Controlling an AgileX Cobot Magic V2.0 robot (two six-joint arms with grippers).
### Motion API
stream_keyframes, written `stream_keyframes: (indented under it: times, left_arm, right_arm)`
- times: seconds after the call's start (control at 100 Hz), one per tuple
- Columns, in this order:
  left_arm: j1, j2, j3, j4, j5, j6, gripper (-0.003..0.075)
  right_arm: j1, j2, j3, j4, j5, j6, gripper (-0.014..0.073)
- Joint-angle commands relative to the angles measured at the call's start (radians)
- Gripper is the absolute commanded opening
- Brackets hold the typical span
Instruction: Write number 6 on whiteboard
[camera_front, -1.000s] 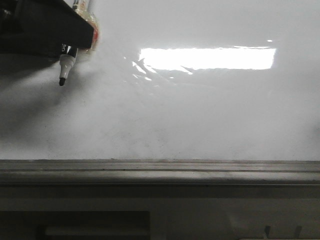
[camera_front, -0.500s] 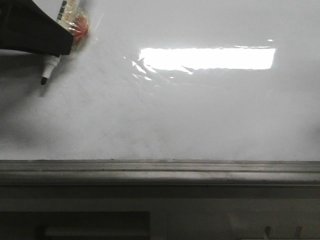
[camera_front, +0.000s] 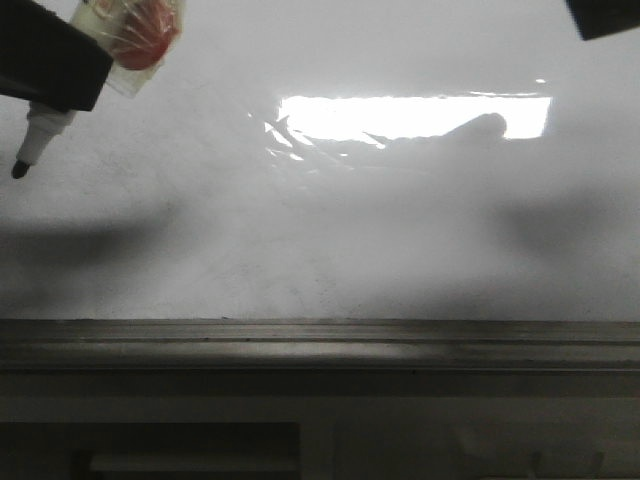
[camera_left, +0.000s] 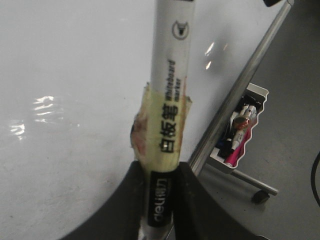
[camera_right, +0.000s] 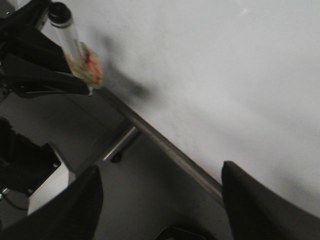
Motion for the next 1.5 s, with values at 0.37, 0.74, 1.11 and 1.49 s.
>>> stream_keyframes:
  times: [0.37,0.74,1.11,1.49]
  left_arm:
    - [-0.004,-0.011,-0.030,0.045,-0.006,-0.006,-0.0020]
    - [-0.004,-0.011,-0.030,0.058,-0.028,-0.006,-0.0020]
    - [-0.004,-0.011,-0.030,0.058,-0.059,-0.006,-0.0020]
    - [0.000,-0.013,-0.030,0.022,-0.086,-0.002,0.0300]
  right_arm:
    - [0.157,0.414,-0.470,0.062,0.137,-0.023,0.0449]
    - [0.237,0.606,-0.653,0.050,0.273,-0.023,0.0449]
    - [0.256,0.637,-0.683,0.027,0.283,-0.041,-0.0020]
    - [0.256,0.611,-0.674,0.025,0.292,-0.083,-0.0048]
